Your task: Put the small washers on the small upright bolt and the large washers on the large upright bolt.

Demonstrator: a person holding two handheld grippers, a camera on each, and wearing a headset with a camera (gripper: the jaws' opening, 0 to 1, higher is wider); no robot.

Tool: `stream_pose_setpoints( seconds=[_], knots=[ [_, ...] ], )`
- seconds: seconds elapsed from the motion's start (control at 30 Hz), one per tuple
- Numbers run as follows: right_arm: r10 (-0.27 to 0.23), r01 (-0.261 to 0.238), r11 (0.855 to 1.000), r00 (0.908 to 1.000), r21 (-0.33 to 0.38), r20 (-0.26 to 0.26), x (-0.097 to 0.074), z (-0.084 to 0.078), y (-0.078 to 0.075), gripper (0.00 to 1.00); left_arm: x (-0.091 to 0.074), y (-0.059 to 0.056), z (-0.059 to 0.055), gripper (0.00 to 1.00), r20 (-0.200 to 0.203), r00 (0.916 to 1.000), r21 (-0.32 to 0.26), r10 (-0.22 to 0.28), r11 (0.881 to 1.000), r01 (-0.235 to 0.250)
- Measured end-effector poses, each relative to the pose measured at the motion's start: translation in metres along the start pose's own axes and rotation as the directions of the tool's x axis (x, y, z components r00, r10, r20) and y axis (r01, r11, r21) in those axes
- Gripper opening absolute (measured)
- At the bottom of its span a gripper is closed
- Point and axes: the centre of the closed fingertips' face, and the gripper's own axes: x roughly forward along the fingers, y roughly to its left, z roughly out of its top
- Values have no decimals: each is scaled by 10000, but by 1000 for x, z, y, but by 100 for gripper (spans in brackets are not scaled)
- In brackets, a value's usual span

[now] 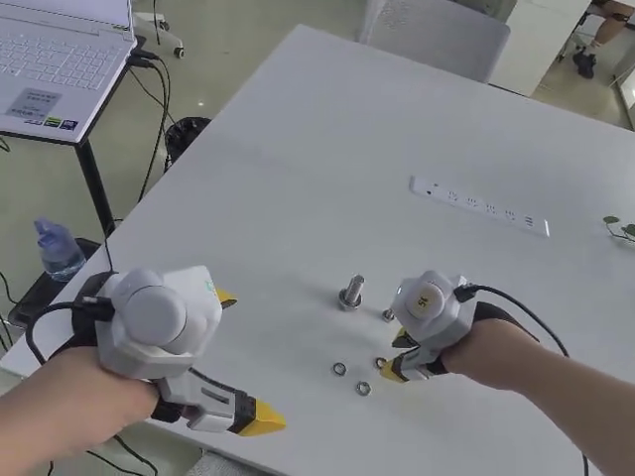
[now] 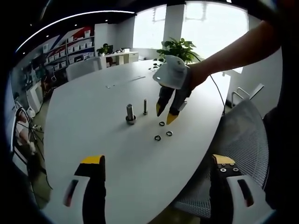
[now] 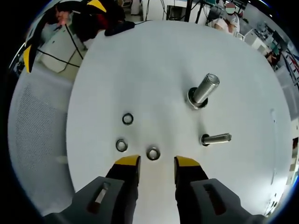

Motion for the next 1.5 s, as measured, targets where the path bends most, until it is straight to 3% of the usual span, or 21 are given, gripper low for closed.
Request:
stream_pose_setpoints(
  seconds=[0.6, 0.97, 1.5],
  knots=[
    [-175, 176, 9996, 9998, -219, 66, 5, 2, 5, 30, 0, -6, -10, 90, -206, 9997, -110, -111, 9999, 109],
    [-17, 17, 10000, 10000, -34, -61, 5, 1, 12, 20, 0, -10, -11, 88, -214, 9997, -164, -148, 9998, 145],
    [-111, 120, 9996, 9993, 250, -371, 6, 1, 9, 14, -2, -14, -16, 85, -366, 9993, -202, -120, 9997, 112]
  ],
)
